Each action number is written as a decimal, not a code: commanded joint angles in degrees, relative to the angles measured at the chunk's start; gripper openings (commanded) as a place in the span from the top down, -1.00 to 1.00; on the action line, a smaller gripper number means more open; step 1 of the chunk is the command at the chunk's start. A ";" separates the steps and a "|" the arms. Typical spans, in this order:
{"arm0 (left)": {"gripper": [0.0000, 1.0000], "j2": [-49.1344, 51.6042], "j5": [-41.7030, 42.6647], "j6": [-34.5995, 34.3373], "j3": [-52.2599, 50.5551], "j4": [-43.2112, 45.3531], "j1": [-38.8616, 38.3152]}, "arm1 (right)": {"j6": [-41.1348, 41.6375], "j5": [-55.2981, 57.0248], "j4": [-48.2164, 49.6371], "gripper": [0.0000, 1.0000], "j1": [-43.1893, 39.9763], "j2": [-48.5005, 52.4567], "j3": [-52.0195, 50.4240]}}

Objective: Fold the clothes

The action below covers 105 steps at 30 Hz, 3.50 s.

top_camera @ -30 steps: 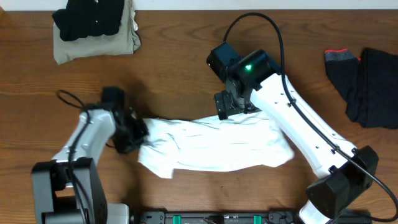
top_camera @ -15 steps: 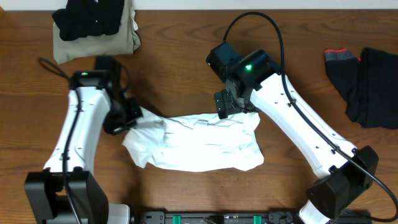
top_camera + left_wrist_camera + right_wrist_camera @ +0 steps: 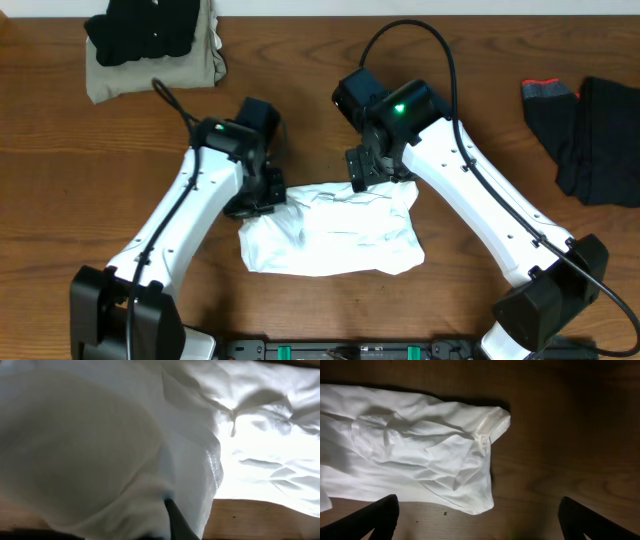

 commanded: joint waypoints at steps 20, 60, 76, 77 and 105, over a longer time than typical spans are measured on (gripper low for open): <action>0.88 14.21 -14.36 -5.11 0.13 -7.26 -0.46 | 1.09 1.01 -0.13 -0.99 -0.28 0.28 0.00; -0.04 10.97 1.68 -4.20 0.44 4.02 -16.79 | 2.51 0.90 2.05 -0.98 -3.15 0.28 0.00; -0.96 6.32 14.58 1.88 2.71 18.18 -16.81 | 2.12 -2.05 3.69 -0.98 -10.36 0.28 0.00; -0.96 6.32 17.07 1.86 2.71 19.39 -16.79 | 2.12 -2.21 3.69 -0.98 -10.49 0.28 0.00; -0.96 -43.32 -10.49 -9.40 3.80 -5.99 12.63 | -21.27 -48.09 13.44 0.84 -1.01 0.74 -0.07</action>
